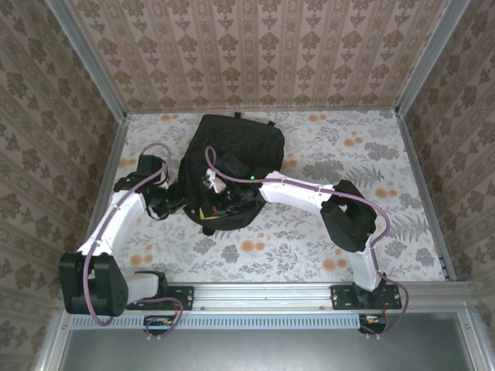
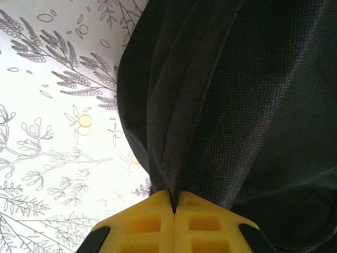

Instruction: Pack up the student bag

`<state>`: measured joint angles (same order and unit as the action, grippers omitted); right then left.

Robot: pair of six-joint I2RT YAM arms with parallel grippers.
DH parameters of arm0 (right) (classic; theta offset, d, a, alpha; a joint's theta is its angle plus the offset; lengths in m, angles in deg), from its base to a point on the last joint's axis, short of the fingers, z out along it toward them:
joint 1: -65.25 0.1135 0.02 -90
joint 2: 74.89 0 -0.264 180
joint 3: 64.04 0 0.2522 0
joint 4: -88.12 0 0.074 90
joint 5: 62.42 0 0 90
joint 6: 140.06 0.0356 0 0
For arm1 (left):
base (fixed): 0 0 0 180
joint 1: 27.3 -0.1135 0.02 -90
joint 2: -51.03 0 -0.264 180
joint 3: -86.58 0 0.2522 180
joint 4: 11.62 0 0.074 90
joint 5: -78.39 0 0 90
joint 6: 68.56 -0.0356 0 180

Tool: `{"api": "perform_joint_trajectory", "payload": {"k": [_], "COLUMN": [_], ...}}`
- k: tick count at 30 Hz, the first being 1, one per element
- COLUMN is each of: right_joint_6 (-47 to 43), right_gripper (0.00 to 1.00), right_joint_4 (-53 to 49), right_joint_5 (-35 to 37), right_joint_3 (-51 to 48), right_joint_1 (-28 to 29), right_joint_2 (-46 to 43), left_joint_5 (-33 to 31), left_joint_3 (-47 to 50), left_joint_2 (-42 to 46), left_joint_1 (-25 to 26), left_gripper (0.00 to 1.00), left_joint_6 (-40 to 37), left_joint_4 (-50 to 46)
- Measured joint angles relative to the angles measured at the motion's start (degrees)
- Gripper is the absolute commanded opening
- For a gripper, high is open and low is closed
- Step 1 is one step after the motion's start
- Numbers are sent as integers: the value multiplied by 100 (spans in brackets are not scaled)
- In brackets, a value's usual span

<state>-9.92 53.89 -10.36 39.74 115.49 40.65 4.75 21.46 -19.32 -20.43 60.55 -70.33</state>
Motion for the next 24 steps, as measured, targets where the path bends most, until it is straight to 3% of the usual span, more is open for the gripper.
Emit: {"api": "perform_joint_trajectory", "payload": {"k": [6,24], "right_joint_6": [-269,-767], "right_gripper": [0,0], "right_joint_4": [-295,-726], "right_joint_5": [20,15], "right_joint_3": [28,-551], "right_joint_1": [-17,-470], "right_joint_2": [-22,-588], "left_joint_5": [35,42], "left_joint_3": [-4,-4], "left_joint_2": [11,11], "left_joint_1": [-216,-247], "left_gripper": [0,0], "left_joint_6": [-52,-101], "left_joint_4": [-26,-24]}}
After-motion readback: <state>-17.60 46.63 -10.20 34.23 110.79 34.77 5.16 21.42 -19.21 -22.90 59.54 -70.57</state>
